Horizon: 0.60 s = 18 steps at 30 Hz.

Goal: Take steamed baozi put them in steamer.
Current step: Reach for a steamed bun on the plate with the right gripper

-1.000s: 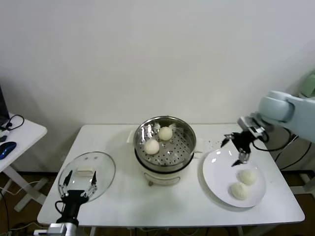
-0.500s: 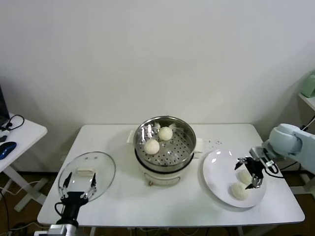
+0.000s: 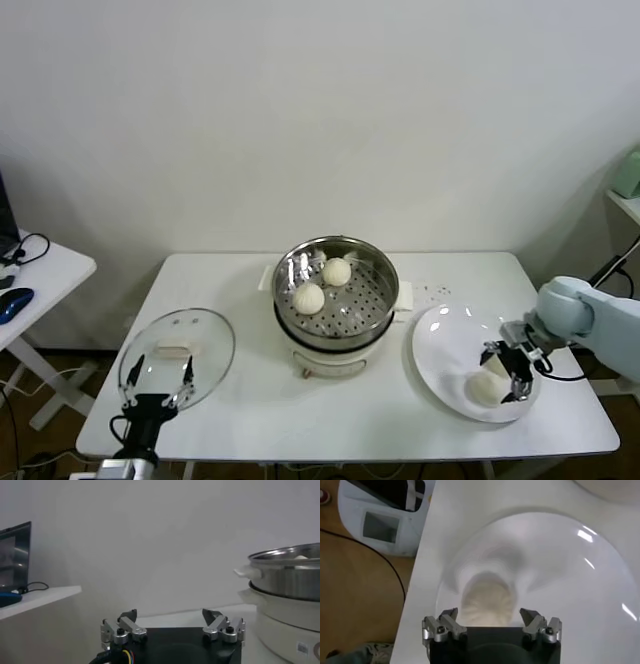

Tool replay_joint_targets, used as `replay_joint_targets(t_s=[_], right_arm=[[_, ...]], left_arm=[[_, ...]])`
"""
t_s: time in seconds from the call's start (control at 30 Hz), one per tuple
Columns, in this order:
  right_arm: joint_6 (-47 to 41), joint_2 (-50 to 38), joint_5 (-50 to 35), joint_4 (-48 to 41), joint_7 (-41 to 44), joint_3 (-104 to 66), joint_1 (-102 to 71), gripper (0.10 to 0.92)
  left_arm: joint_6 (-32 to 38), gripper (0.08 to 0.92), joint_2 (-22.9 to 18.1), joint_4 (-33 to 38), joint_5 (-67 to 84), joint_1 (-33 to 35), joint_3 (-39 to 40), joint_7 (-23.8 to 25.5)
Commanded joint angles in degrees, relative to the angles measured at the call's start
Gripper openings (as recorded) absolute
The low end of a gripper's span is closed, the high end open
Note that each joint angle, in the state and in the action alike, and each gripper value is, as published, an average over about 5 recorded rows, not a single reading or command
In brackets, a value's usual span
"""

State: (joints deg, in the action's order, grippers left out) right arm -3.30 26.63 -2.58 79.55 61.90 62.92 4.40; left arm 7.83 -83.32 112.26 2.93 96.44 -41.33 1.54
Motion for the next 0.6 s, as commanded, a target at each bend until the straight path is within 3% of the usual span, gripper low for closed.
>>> replay_joint_targets(t_s=[0.03,0.27,0.47,0.6], right_arm=[[0.1,1.3,1.6,-2.3,0.0,-2.8,-3.9,0.823],[0.1,1.4,1.5,-2.3,0.0,-3.1,-4.4,0.811],[0.1,1.3,1.2,-2.0,0.0,-3.4,-4.2,0.723],[0.2,0.8,0.6,-1.4,0.0,-3.4,-2.9,0.705]], left_arm=[[-0.1,0.823,-0.1,-0.1,-0.2,-0.2,0.1,0.0],[-0.3,0.823,0.0,-0.1,-0.4,-0.5,0.3,0.0],[-0.4,0.823,-0.2,0.0,-0.6,-0.5,0.4,0.0],[-0.4,0.823,-0.2,0.1,-0.7,-0.4,0.4,0.0]])
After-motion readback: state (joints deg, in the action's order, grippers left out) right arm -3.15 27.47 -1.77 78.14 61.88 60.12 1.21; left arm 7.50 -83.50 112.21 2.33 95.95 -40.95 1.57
